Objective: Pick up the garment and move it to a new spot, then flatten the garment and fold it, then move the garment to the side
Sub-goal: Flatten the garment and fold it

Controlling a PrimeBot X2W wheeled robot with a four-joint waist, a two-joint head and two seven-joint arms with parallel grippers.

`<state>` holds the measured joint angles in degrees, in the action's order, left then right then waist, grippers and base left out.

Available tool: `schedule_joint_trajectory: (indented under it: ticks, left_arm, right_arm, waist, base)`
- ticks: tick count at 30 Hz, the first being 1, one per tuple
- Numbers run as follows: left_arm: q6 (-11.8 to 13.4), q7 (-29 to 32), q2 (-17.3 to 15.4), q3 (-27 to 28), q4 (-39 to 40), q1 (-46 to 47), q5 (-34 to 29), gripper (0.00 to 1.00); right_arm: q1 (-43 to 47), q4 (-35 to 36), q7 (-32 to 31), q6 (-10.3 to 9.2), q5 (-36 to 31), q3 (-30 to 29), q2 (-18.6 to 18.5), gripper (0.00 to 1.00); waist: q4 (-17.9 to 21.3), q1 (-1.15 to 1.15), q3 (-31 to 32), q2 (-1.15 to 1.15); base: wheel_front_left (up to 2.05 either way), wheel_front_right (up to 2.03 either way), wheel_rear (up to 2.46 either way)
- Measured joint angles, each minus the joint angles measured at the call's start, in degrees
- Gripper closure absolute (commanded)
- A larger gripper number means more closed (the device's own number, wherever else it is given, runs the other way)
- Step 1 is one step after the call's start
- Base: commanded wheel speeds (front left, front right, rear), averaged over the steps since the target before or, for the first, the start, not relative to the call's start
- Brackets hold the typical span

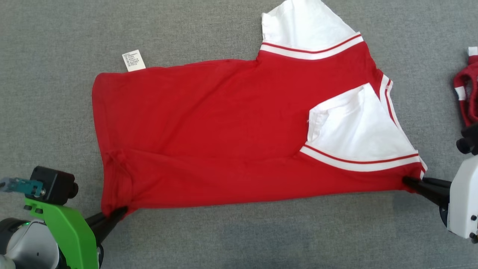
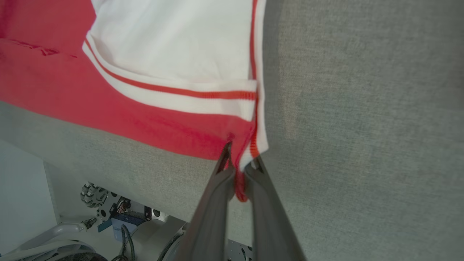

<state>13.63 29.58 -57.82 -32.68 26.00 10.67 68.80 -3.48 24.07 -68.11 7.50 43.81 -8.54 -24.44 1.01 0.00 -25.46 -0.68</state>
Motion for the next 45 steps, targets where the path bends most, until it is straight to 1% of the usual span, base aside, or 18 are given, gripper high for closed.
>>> schedule_joint_trajectory:
  ticks: [5,7,8,9,10,11,12,13,18,22,26,28,29,32,37,41,44,45]
  left_arm:
    - [0.34,-1.56,-1.07,0.42,0.76,-3.6,1.13,1.0]
    - [0.34,-2.25,-1.09,0.43,0.84,-4.22,1.15,0.78]
    - [0.34,-2.48,-1.09,0.37,0.82,-4.37,1.15,0.62]
    - [0.34,-2.61,-1.09,0.3,0.76,-4.52,1.11,0.12]
    - [0.35,-2.69,-1.09,0.09,0.62,-4.74,0.81,0.0]
    - [0.48,-2.69,-1.1,-0.18,0.51,-4.85,0.29,0.0]
    - [0.48,-2.7,-1.1,-0.38,0.38,-4.95,0.02,0.0]
    - [0.51,-2.77,-1.1,-0.54,0.27,-5.11,-0.13,0.0]
    - [0.73,-3.0,-1.14,-0.93,0.13,-5.11,-1.37,0.0]
    - [1.71,-3.66,-2.22,0.96,-0.04,-4.6,-1.57,0.0]
    - [2.6,-4.95,-3.03,5.26,-1.69,1.26,-2.54,0.0]
    - [2.5,-3.74,-2.76,5.77,-2.75,5.21,-3.59,0.0]
    - [1.98,-2.46,-2.54,5.5,-3.05,7.38,-4.04,0.0]
    - [0.44,1.51,0.02,4.0,-5.01,15.4,-5.34,0.0]
    - [-1.93,7.4,6.92,-0.15,-12.17,29.42,-9.34,0.0]
    - [-4.1,9.54,12.4,-2.99,-19.04,37.02,-11.62,0.0]
    - [-5.9,10.45,14.99,-4.45,-22.3,40.39,-12.04,0.0]
    - [-6.84,10.68,16.22,-5.01,-23.96,41.73,-12.14,0.0]
  right_arm:
    - [2.44,1.94,-0.88,-0.01,-0.23,-0.52,1.57,1.0]
    - [2.64,2.09,-0.7,-0.01,-1.13,-0.22,1.86,1.0]
    - [2.71,2.08,-0.34,-0.01,-1.67,0.21,1.83,1.0]
    - [2.71,2.05,-0.23,-0.01,-2.29,0.67,1.69,1.0]
    - [2.7,2.03,0.37,-0.01,-2.68,1.13,1.54,1.0]
    - [2.57,1.96,1.12,-0.01,-2.91,1.3,1.63,0.71]
    - [2.57,1.71,1.52,-0.01,-3.22,1.52,1.67,0.17]
    - [2.58,1.64,1.56,-0.01,-3.46,1.86,1.42,0.0]
    - [2.58,1.7,2.77,-0.01,-4.81,1.71,-1.61,0.0]
    - [0.97,1.93,3.81,-0.01,-5.45,-0.09,-3.48,0.0]
    - [-8.39,1.4,5.71,-0.01,-6.94,-0.48,-4.56,0.0]
    - [-14.33,-0.87,5.61,-0.01,-8.51,1.65,-4.61,0.0]
    - [-17.64,-2.16,5.43,-0.01,-9.12,2.91,-4.54,0.0]
    - [-28.63,-6.94,5.15,-0.01,-11.35,6.31,-3.48,0.0]
    - [-44.36,-15.55,5.13,-0.01,-16.95,13.54,-1.27,0.0]
    - [-53.18,-22.38,5.1,-0.01,-19.96,17.92,-0.49,0.0]
    - [-57.5,-26.53,5.17,-0.01,-21.4,19.47,-0.32,0.0]
    - [-59.25,-29.24,5.23,-0.01,-22.37,19.68,-0.24,0.0]
  waist:
    - [0.49,0.0,-0.8,0.0]
    - [0.61,0.0,-1.02,0.0]
    - [0.61,0.0,-1.08,0.0]
    - [0.57,0.0,-1.09,0.0]
    - [0.54,0.0,-1.06,0.0]
    - [0.47,0.0,-1.02,0.0]
    - [0.4,0.0,-0.96,0.0]
    - [0.32,0.0,-0.89,0.0]
    - [-0.34,0.0,-0.43,0.0]
    - [-0.86,0.0,-0.7,0.0]
    - [-1.15,0.0,-2.46,0.0]
    - [-1.23,0.0,-3.74,0.0]
    - [-1.27,0.0,-4.44,0.0]
    - [-1.47,0.0,-6.75,0.0]
    - [-2.34,0.0,-10.86,0.0]
    - [-3.64,0.01,-13.59,0.0]
    - [-5.1,0.01,-14.81,0.0]
    - [-6.04,0.01,-15.39,0.0]
  base:
    - [0.0,0.0,0.0]
    - [0.0,0.0,0.0]
    - [0.0,0.0,0.0]
    - [0.0,0.0,0.0]
    - [0.0,0.0,0.0]
    - [0.0,0.0,0.0]
    - [0.0,0.0,0.0]
    - [0.0,0.0,0.0]
    - [0.0,0.0,0.0]
    - [0.0,0.0,0.0]
    - [0.0,0.0,0.0]
    - [0.0,0.0,0.0]
    - [0.0,0.0,0.0]
    - [0.0,0.0,0.0]
    - [0.0,0.0,0.0]
    - [0.0,0.0,0.0]
    - [0.0,0.0,0.0]
    - [0.0,0.0,0.0]
